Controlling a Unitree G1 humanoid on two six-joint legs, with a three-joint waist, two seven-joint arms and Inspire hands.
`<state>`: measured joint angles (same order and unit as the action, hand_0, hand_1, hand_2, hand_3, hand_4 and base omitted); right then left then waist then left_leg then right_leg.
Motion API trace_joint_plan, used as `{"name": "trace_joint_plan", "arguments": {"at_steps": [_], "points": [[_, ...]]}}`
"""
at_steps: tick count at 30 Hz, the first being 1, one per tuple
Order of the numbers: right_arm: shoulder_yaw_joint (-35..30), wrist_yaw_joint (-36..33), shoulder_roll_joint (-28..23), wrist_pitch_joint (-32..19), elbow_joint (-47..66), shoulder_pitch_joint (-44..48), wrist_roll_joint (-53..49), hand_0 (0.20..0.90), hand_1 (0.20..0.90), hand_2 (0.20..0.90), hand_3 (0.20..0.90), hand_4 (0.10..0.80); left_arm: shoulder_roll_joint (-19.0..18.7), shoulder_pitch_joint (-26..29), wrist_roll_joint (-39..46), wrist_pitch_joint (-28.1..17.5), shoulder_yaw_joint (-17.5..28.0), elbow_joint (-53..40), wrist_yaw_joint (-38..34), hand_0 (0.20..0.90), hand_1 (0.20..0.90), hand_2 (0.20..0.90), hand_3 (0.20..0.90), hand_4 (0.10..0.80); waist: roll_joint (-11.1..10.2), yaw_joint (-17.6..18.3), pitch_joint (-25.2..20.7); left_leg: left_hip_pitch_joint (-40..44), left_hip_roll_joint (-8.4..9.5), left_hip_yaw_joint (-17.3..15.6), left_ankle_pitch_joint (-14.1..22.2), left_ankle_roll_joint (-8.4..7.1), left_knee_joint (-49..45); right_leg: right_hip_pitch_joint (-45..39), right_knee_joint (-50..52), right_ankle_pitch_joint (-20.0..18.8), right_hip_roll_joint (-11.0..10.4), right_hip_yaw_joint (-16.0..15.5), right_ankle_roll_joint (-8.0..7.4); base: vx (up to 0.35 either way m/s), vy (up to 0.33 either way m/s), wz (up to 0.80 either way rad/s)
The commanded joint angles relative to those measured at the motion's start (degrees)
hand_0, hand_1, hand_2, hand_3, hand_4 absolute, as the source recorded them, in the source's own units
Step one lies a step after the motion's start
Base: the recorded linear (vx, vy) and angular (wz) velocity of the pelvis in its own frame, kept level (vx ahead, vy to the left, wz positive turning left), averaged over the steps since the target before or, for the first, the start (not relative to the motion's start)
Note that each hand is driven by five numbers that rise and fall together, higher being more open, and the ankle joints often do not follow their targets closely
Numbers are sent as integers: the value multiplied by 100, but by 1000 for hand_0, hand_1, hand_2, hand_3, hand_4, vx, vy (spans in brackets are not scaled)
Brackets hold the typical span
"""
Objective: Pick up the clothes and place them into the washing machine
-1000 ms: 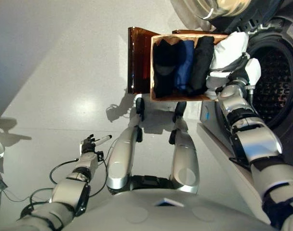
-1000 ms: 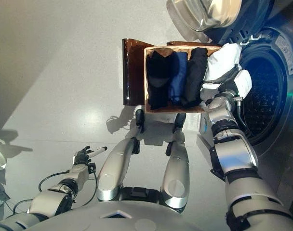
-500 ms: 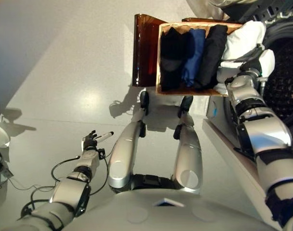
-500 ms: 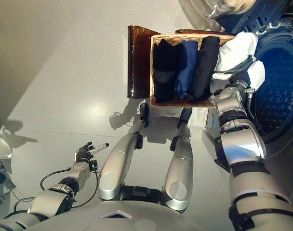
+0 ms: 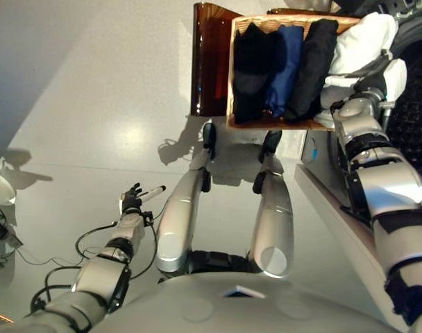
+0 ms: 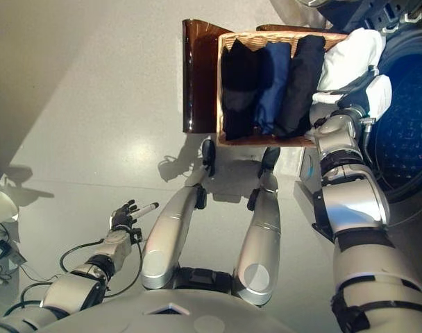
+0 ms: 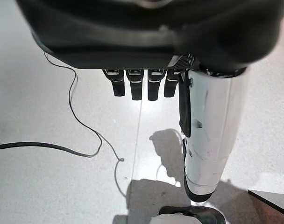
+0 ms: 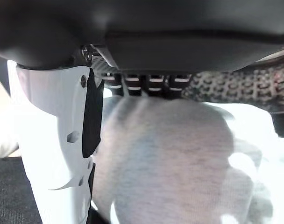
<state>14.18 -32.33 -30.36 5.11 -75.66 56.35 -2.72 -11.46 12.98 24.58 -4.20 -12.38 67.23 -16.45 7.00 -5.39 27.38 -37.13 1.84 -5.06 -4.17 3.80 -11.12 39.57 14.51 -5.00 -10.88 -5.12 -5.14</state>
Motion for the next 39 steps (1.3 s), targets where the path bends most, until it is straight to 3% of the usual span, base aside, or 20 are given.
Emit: {"name": "trace_joint_plan", "arguments": {"at_steps": [1,2,3,4,29,39], "points": [[385,99,-320,6,-1,55,-133,730,730,730,730,678,-304,-519,151,11,41,244,-195,900,900,900,900,800,92,16,-235,-593,-91,112,200,-648,-613,-33,501,584,-229,287,-237,0,0,0],[403,112,-332,5,-2,79,-135,538,538,538,538,541,-311,-512,150,7,42,247,-194,900,900,900,900,800,92,13,-237,-600,-89,114,197,-648,-607,-17,510,581,-227,287,-239,0,0,0],[427,123,-346,-4,-1,101,-132,428,428,428,428,463,-314,-509,157,-3,35,242,-191,900,900,900,900,800,94,14,-242,-616,-84,119,194,-645,-606,10,516,577,-229,298,-239,0,0,0],[432,135,-354,-3,-8,113,-135,200,200,200,200,300,-312,-507,156,-3,33,236,-193,900,900,900,900,800,94,10,-246,-626,-80,113,194,-645,-604,19,521,578,-234,297,-241,0,0,0],[331,167,-302,-35,17,-50,-261,200,200,200,200,300,-400,-415,129,35,115,471,-213,900,900,900,900,800,30,16,-255,-563,-33,106,164,-621,-556,-31,508,556,-223,324,-239,0,0,0],[-106,133,-15,-223,647,-824,-628,200,200,200,200,300,-465,-406,54,134,411,642,-198,900,900,900,900,800,6,91,-384,-223,-24,73,-51,-592,-250,-380,172,295,-248,244,-265,-1,5,0]]}}
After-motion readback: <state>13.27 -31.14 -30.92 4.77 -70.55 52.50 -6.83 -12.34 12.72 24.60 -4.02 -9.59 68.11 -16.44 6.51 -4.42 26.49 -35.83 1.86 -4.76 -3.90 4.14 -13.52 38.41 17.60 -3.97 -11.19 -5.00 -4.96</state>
